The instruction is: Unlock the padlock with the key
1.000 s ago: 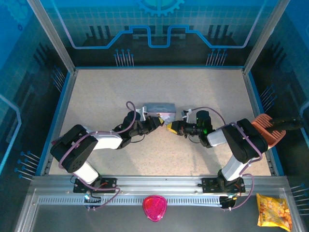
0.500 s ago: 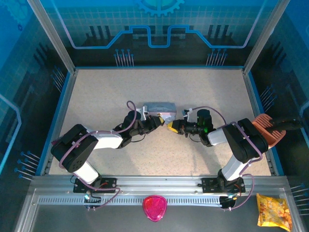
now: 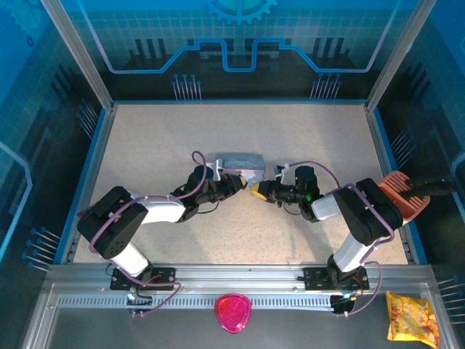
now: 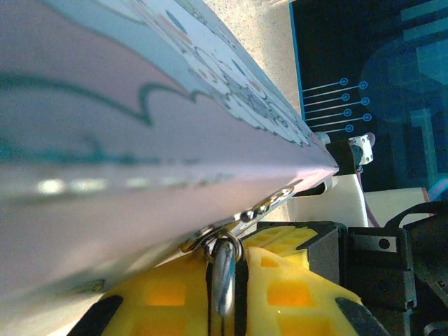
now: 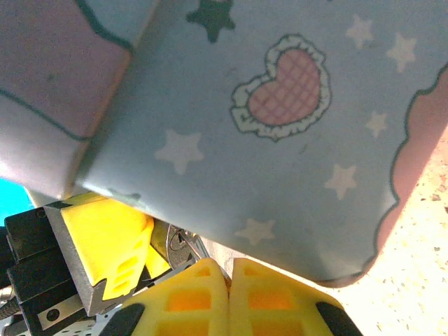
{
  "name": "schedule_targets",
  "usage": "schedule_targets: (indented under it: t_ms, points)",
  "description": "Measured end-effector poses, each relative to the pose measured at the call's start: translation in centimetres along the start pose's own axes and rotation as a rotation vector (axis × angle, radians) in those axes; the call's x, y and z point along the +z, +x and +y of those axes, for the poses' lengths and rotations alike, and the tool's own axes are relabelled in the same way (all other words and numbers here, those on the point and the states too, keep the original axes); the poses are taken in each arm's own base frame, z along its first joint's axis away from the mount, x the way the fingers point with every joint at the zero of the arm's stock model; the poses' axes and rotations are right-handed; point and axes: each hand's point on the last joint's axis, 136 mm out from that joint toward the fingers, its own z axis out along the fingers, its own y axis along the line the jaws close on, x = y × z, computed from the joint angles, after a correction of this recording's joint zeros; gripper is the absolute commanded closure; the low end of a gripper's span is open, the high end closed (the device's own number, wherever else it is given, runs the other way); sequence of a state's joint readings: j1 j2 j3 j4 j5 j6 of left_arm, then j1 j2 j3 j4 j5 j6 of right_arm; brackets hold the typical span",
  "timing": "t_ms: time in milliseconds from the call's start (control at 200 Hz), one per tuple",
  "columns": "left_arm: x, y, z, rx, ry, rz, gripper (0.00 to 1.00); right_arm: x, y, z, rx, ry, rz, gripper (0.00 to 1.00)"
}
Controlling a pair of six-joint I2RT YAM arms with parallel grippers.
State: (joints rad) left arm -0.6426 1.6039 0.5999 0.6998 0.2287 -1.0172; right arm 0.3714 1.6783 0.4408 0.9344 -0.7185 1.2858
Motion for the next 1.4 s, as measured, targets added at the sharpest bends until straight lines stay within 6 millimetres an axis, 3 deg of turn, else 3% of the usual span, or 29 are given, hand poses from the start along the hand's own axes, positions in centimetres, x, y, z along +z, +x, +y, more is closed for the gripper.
schedule_targets:
  t_ms: [1396]
  points:
    - [0.5, -0.6, 0.2, 0.006, -0.021, -0.030, 0.97, 0.4, -1.0, -0.1, 0.034, 0.017, -0.016, 1.00]
